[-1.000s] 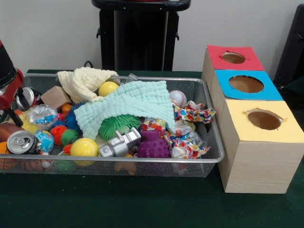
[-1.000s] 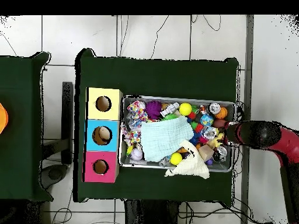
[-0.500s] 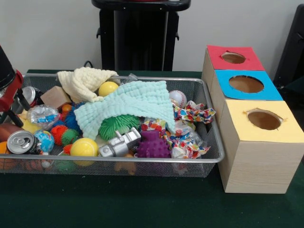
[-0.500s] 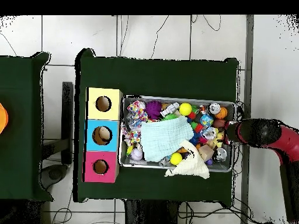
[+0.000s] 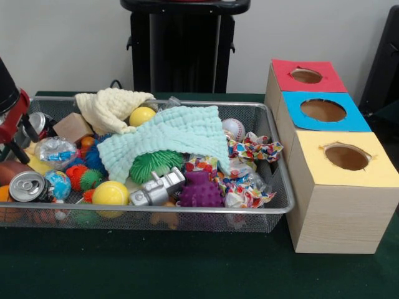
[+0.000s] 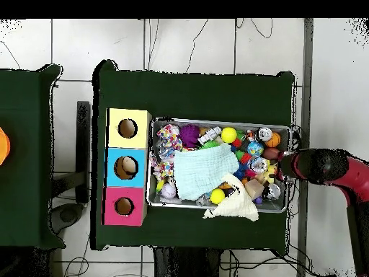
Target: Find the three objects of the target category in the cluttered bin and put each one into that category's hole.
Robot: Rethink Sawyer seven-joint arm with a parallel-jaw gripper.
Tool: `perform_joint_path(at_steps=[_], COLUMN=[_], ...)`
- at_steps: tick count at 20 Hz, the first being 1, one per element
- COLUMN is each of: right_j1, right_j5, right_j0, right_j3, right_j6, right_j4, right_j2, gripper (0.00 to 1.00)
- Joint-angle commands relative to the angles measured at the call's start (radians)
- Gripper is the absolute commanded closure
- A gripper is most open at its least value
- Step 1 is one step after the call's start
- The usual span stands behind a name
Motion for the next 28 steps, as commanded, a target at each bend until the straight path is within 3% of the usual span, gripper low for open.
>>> perform_joint_path(at_steps=[1,9,28], right_j1=[0.024,0.081,0.129], right_j5=[-0.051,-0.065,-0.118], right_j0=[-0.024,-0.02,-0.024], right_j3=[0.021,-0.061,-0.066], right_j6=[-0.271,-0.306,-0.284], right_j4=[-0.07,-0.104,-0.133], right_j2=[0.008,0.006,0.006], gripper=[0.0,0.0,0.0])
